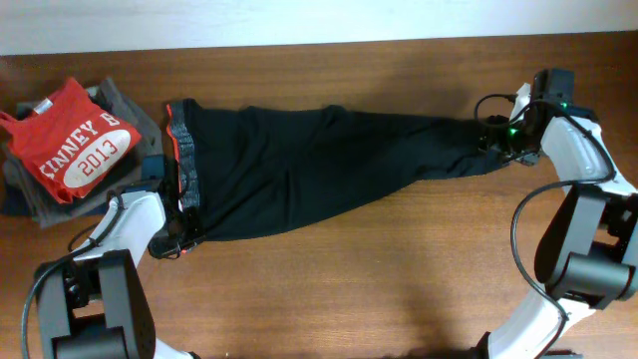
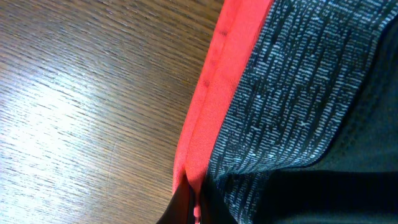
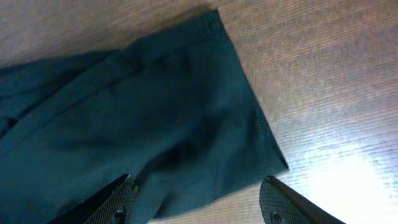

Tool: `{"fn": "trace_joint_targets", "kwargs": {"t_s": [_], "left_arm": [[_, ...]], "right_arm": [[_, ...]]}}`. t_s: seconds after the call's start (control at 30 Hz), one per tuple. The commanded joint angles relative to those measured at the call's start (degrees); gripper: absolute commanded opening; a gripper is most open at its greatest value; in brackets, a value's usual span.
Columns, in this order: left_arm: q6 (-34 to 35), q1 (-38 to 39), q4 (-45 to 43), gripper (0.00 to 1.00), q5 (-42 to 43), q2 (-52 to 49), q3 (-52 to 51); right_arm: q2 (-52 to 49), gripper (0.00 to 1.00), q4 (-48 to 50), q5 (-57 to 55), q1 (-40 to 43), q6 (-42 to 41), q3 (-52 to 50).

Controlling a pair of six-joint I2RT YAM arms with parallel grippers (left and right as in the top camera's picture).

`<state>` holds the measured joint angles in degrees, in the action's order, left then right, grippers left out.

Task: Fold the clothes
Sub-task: 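Grasp the pant leg hem with the right gripper and stretch rightward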

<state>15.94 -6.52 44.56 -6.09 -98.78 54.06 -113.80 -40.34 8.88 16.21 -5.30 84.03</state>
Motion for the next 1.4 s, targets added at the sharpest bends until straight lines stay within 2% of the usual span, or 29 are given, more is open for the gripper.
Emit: {"fn": "trace_joint_targets", "kwargs": {"t_s": [0.0,0.17,0.37,0.5,0.8,1.0,1.1,1.2,1.37], "left_arm": [[0.98,-0.79,-1.05,0.01,-1.86,-1.88,-1.38],[0.98,-0.79,-1.46,0.0,-1.75,-1.86,-1.38],[0.98,-0.79,-1.64,0.01,-1.66,-1.86,-1.38],[1.01,-0.76,-1.9,0.0,-1.64,-1.86,-1.38],[0.98,-0.76,-2.1,0.01,-1.64,-1.88,-1.38],[0.98,-0.76,-2.1,0.0,-1.64,-1.86,-1.38],[0.98,-0.76,-2.1,0.01,-1.66,-1.88,-1.38],[0.98,-0.79,-2.1,0.0,-1.9,-1.86,-1.38],[0.96,-0.79,-0.85,0.0,-2.29,-1.86,-1.38]], "right_arm": [[-2.23,0.67,1.11,-0.92,0.37,0.57,-0.26],[-4.9,0.55,1.36,-1.64,0.37,0.42,-0.26],[-6.6,0.55,1.36,-7.26,0.37,0.37,-0.26],[-6.64,0.58,1.42,-10.86,0.37,0.35,-0.31],[-6.64,0.57,1.36,-11.28,0.37,-0.07,-0.42],[-6.64,0.27,1.4,-11.08,0.37,-0.04,-0.81],[-6.64,0.06,1.25,-11.15,0.37,-0.04,-0.9],[-6.49,0.04,-0.28,-13.7,0.96,-1.7,-0.87],[-5.31,0.04,-6.67,-28.33,5.22,-10.51,-0.87]]}}
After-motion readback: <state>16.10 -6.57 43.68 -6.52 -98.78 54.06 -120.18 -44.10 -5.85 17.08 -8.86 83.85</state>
